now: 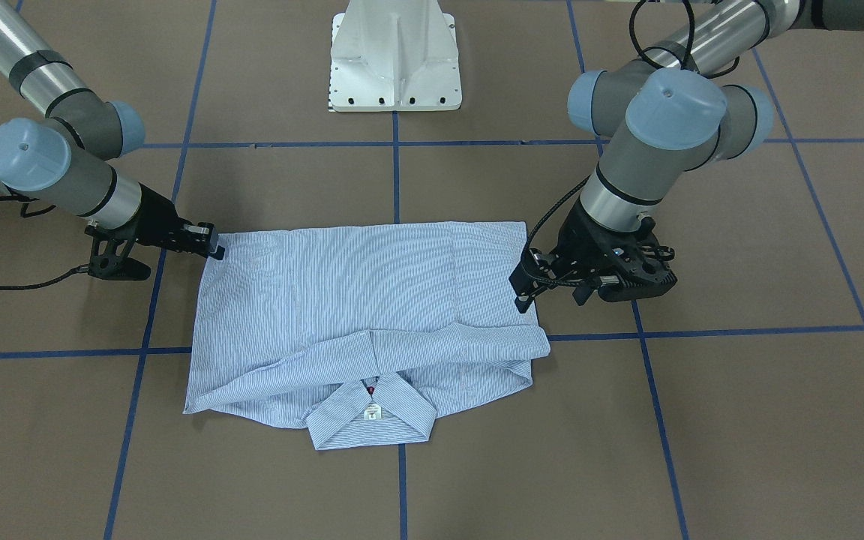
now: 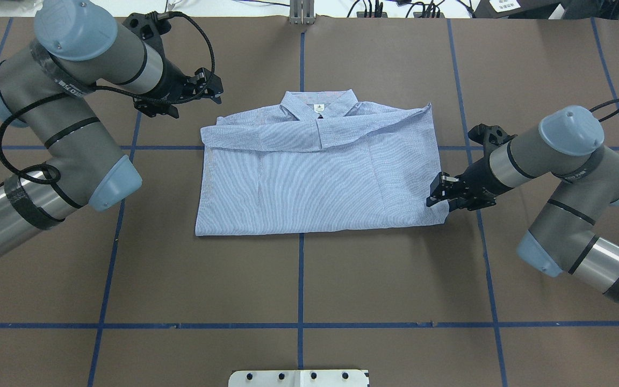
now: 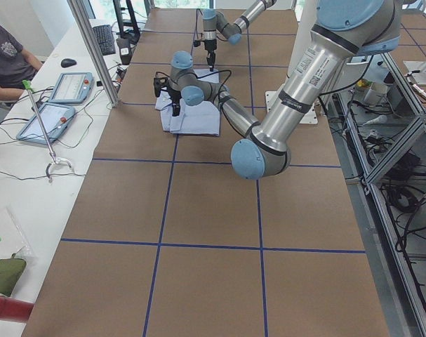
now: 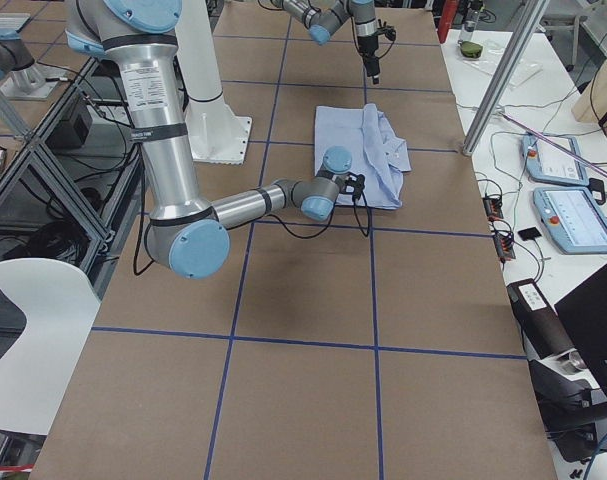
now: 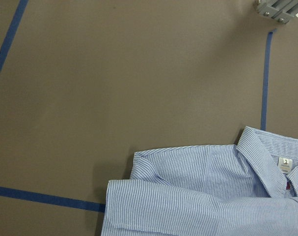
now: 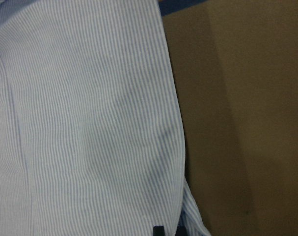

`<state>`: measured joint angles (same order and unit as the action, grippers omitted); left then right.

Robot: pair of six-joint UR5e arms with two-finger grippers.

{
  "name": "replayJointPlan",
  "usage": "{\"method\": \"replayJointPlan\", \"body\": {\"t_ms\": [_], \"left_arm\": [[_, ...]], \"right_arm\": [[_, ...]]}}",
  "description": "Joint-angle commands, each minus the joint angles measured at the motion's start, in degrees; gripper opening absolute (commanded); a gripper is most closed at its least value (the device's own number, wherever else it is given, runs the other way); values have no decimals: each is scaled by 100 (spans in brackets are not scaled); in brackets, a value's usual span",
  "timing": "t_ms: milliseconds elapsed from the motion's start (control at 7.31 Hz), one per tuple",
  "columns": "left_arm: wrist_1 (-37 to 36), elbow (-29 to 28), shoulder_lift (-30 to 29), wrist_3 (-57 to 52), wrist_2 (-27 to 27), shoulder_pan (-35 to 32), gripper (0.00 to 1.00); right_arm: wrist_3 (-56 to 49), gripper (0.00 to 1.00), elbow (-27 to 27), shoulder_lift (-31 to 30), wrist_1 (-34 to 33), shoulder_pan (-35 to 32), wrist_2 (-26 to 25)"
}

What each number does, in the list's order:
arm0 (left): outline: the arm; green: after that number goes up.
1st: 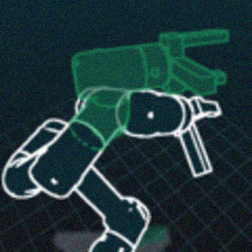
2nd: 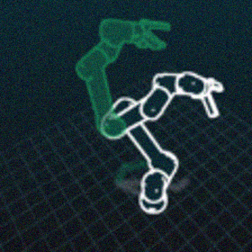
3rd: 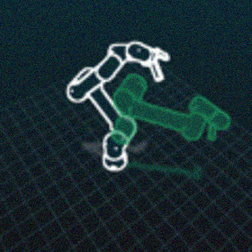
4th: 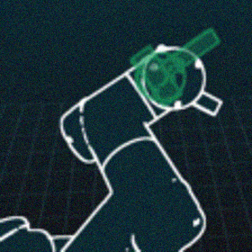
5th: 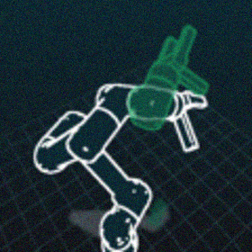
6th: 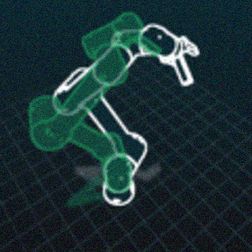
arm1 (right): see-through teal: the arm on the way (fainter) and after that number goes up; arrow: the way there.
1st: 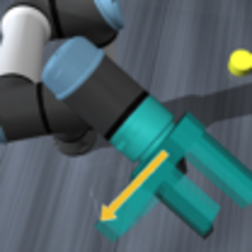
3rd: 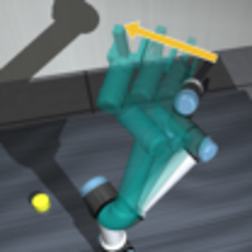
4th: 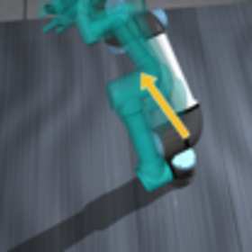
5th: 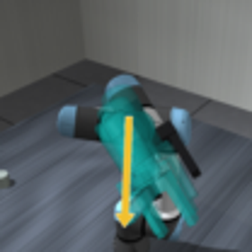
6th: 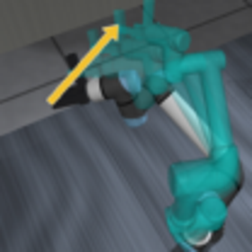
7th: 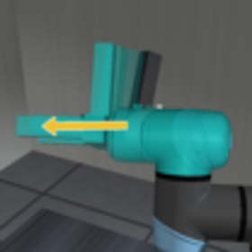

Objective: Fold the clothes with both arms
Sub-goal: 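Lower the right gripper to the folded shirt's side edge and grasp it, then drag the folded shirt with the right gripper toward the robot, rotating it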

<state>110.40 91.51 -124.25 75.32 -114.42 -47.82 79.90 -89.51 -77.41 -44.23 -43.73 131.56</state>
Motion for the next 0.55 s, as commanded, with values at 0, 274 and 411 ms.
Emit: {"method": "replayJointPlan", "body": {"t_ms": [0,274,411], "left_arm": [[0,-2,-2,0,7,-8,99],[-9,-2,6,-9,7,-43,99],[-9,-2,6,0,7,-43,99]], "right_arm": [[8,2,-206,-116,2,-4,45],[-71,0,-547,-387,46,48,80],[-71,0,-1019,-685,46,179,98]]}}
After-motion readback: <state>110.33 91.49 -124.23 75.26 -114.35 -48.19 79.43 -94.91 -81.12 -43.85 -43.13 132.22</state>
